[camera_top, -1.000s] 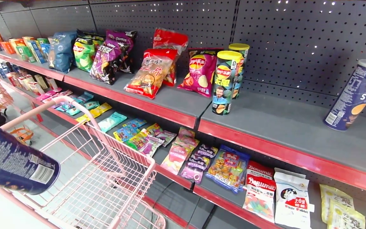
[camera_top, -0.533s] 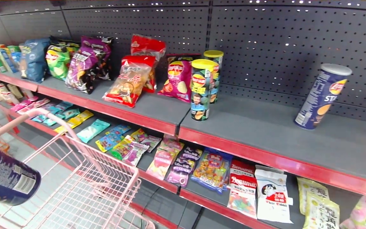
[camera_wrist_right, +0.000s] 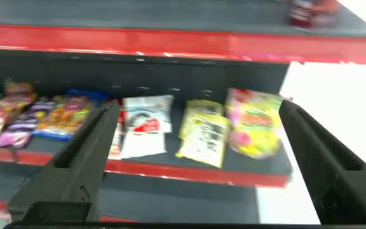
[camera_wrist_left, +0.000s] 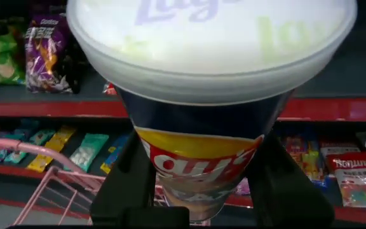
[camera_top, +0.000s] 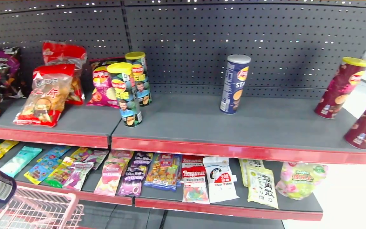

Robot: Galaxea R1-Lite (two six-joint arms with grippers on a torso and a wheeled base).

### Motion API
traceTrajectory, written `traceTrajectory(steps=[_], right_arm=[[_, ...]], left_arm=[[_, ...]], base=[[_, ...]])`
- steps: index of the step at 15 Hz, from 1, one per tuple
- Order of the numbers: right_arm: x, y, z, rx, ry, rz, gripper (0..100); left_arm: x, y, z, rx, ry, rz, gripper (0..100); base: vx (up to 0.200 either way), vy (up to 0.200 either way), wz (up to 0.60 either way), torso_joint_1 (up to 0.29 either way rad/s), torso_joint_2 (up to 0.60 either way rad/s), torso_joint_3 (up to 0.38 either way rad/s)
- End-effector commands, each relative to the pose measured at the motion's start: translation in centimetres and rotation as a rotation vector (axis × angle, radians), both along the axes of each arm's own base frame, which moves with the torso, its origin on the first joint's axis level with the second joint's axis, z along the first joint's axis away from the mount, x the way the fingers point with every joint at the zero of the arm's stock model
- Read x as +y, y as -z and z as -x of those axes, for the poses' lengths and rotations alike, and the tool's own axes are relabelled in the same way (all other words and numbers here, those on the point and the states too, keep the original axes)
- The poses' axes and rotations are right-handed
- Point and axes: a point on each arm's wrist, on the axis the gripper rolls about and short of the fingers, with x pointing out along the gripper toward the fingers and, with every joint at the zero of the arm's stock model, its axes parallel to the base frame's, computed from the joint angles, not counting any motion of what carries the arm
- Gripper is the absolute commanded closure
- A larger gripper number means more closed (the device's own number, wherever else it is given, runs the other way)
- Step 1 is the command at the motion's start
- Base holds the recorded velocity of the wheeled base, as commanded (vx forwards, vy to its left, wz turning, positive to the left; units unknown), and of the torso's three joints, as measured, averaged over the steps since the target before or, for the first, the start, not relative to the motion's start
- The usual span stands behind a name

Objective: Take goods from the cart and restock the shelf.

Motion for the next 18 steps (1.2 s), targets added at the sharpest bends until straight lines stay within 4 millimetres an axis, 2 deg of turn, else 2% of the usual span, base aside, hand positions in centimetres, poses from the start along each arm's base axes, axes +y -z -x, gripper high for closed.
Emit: traceTrajectory(steps=[1,4,9,13,16,17,18], right_arm=[[0.0,0.0,0.0,0.0,-0.001,0.0,0],[0.0,0.0,0.0,0.0,-0.001,0.002,0],[0.0,0.0,0.0,0.0,-0.001,0.002,0],[0.0,0.0,0.0,0.0,-0.001,0.003,0],[0.0,0.0,0.0,-0.003,-0.016,0.011,0],[0.2,-2.6,0.4,-0.062,-0.101,-0.002,0],[0.3,-8.1,-0.7,-0.023,-0.166,-0.052,0]], left_arm=[[0.0,0.0,0.7,-0.023,-0.004,-0.008,100],[-0.1,0.3,1.4,-0.019,-0.008,-0.011,100],[-0.1,0.7,3.0,-0.041,-0.007,-0.023,100],[-0.2,1.0,4.2,-0.069,0.006,-0.066,100],[-0.4,1.8,6.4,-0.036,0.052,-0.063,100],[-0.4,1.9,7.0,-0.025,0.114,-0.053,100],[-0.5,1.9,7.3,-0.014,0.198,-0.026,100]], base=[[0.0,0.0,0.0,0.0,0.0,0.0],[0.0,0.0,0.0,0.0,0.0,0.0],[0.2,0.0,0.0,-0.005,0.0,0.002],[0.0,0.0,0.0,0.0,0.0,0.0],[0.0,0.0,0.0,0.0,0.0,0.0],[0.0,0.0,0.0,0.0,0.0,0.0],[0.0,0.0,0.0,0.0,0.0,0.0]])
